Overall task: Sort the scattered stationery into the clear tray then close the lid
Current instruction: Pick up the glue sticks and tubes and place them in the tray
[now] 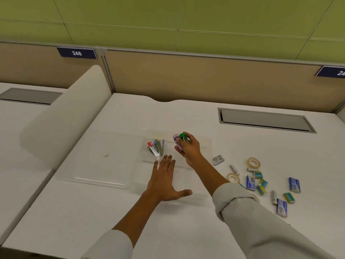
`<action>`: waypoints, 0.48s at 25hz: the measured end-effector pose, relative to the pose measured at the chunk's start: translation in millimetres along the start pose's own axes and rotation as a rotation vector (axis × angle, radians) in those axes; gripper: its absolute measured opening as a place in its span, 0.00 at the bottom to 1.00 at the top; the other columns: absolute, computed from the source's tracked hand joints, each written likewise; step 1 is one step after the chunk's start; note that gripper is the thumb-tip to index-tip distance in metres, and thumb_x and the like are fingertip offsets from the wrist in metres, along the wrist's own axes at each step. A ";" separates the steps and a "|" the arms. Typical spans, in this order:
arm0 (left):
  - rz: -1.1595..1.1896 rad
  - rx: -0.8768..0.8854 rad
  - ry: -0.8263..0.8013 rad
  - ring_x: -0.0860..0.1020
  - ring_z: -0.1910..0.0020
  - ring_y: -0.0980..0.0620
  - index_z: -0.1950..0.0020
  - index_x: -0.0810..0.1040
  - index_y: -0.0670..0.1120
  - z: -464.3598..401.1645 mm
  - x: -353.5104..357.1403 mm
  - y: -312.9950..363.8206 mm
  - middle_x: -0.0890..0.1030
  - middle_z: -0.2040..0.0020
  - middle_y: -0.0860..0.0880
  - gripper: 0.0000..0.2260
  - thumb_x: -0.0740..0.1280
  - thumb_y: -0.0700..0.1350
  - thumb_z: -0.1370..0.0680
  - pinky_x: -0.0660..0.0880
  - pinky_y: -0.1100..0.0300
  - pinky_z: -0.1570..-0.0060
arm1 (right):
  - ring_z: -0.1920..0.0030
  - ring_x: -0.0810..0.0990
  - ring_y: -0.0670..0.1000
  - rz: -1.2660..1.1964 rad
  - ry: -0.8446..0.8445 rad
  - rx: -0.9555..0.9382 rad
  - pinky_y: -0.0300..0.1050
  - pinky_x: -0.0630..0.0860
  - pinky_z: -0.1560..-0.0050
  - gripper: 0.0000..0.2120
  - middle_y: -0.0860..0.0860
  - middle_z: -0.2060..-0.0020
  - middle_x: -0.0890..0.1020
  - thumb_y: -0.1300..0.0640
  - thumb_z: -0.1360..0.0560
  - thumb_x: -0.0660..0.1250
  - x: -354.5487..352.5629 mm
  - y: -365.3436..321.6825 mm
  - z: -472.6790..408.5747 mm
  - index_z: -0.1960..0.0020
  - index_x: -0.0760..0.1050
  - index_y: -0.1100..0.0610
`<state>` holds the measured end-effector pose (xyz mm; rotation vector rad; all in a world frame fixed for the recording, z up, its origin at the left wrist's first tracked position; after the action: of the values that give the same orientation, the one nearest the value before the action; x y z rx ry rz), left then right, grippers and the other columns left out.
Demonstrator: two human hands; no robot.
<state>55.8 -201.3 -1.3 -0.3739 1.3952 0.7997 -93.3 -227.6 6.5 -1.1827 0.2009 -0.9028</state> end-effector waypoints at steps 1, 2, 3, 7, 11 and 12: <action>-0.002 -0.005 -0.005 0.36 0.23 0.48 0.22 0.40 0.47 0.1 0.5 0.0 0.37 0.21 0.48 0.58 0.53 0.82 0.39 0.38 0.43 0.25 | 0.41 0.80 0.57 0.050 0.010 -0.013 0.50 0.83 0.46 0.20 0.55 0.39 0.77 0.62 0.27 0.75 2.1 3.1 -4.2 0.36 0.75 0.55; -0.002 -0.011 -0.010 0.36 0.23 0.48 0.22 0.40 0.47 -0.1 1.0 0.4 0.37 0.21 0.48 0.58 0.53 0.82 0.39 0.38 0.42 0.25 | 0.40 0.79 0.57 0.121 0.015 -0.039 0.52 0.82 0.44 0.21 0.55 0.38 0.77 0.61 0.27 0.75 4.2 4.7 -7.3 0.35 0.75 0.54; 0.000 -0.016 -0.013 0.36 0.23 0.48 0.22 0.40 0.48 -0.3 1.6 0.4 0.37 0.21 0.48 0.58 0.53 0.82 0.39 0.39 0.42 0.25 | 0.38 0.79 0.57 0.199 0.018 -0.072 0.53 0.81 0.40 0.22 0.54 0.38 0.77 0.60 0.27 0.76 6.2 5.5 -10.6 0.34 0.75 0.54; 0.039 -0.013 0.000 0.35 0.23 0.48 0.22 0.37 0.48 0.6 2.6 1.4 0.36 0.22 0.49 0.57 0.54 0.81 0.39 0.40 0.42 0.24 | 0.33 0.74 0.54 0.394 0.006 -0.136 0.51 0.74 0.32 0.24 0.54 0.32 0.75 0.62 0.25 0.72 11.2 5.5 -15.3 0.31 0.72 0.55; 0.029 -0.009 0.001 0.37 0.23 0.48 0.22 0.38 0.48 1.5 2.5 0.0 0.36 0.21 0.48 0.58 0.54 0.81 0.39 0.40 0.43 0.24 | 0.26 0.68 0.55 0.431 -0.021 -0.129 0.52 0.70 0.29 0.23 0.54 0.27 0.70 0.59 0.22 0.69 9.7 1.1 -13.3 0.28 0.70 0.54; 0.026 -0.013 -0.004 0.37 0.23 0.48 0.22 0.38 0.48 1.0 3.3 -0.7 0.37 0.21 0.48 0.58 0.54 0.81 0.39 0.39 0.43 0.24 | 0.26 0.68 0.55 0.424 -0.020 -0.130 0.52 0.70 0.28 0.22 0.55 0.27 0.70 0.59 0.21 0.69 7.5 -0.8 -13.3 0.28 0.70 0.54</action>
<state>57.0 -200.1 -4.4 -0.3646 1.3943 0.8308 -96.5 -242.3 4.1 -1.2082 0.4805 -0.5109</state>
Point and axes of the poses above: each hand's wrist, its own z-axis away from the middle knuckle, its own x-axis out of the palm, y = z × x, the point moved 7 cm from there along -z, towards the middle knuckle
